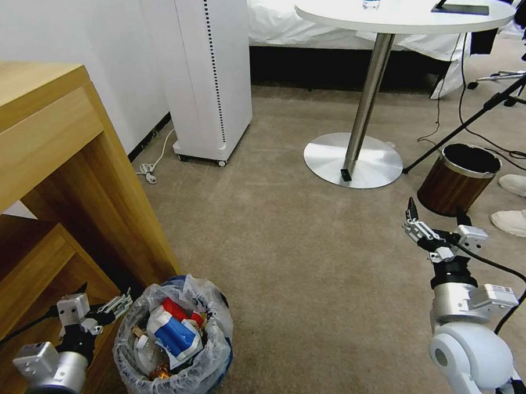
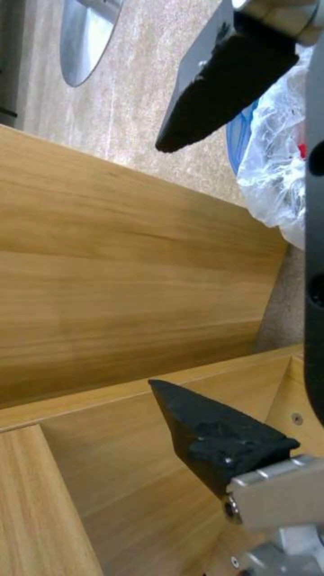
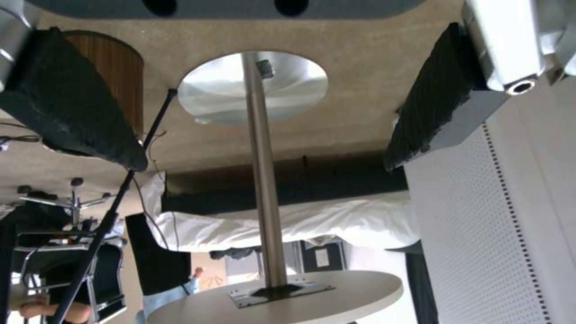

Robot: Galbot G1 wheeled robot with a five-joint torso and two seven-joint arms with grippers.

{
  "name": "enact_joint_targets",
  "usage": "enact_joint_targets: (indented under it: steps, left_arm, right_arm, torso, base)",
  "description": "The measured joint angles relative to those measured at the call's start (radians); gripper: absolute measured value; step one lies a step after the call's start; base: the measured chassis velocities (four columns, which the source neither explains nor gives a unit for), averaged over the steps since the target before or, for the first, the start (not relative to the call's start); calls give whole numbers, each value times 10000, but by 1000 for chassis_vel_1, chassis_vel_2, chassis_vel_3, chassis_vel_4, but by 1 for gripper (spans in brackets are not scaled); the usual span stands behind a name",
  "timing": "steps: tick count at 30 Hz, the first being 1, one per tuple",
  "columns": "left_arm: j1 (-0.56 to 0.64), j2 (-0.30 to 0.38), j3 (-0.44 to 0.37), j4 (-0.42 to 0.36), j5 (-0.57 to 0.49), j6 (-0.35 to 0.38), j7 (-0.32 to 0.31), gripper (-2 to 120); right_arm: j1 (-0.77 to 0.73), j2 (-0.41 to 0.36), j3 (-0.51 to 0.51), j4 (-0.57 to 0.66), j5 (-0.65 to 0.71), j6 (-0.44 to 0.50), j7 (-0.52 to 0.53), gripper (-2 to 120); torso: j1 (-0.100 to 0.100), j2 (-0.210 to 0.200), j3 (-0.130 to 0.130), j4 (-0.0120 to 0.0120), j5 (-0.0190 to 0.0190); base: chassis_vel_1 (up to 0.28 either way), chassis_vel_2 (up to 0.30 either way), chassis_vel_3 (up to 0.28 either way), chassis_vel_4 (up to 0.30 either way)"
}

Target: Pick up the trash bin and place the garbage on the floor into it.

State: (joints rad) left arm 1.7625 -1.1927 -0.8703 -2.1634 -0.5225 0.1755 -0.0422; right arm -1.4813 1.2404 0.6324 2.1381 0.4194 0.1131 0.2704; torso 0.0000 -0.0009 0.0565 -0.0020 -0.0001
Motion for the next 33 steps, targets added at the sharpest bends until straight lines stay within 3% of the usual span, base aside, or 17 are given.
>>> enact_joint_targets:
  steps: [33]
  left_arm:
    - [15,-53,22,-94,74,145,-26,100]
  right_arm:
    - [-17,-116,-18,-65,-64,32,-185,100]
  torso:
    - [0,0,0,0,0]
  base:
    - [0,0,0,0]
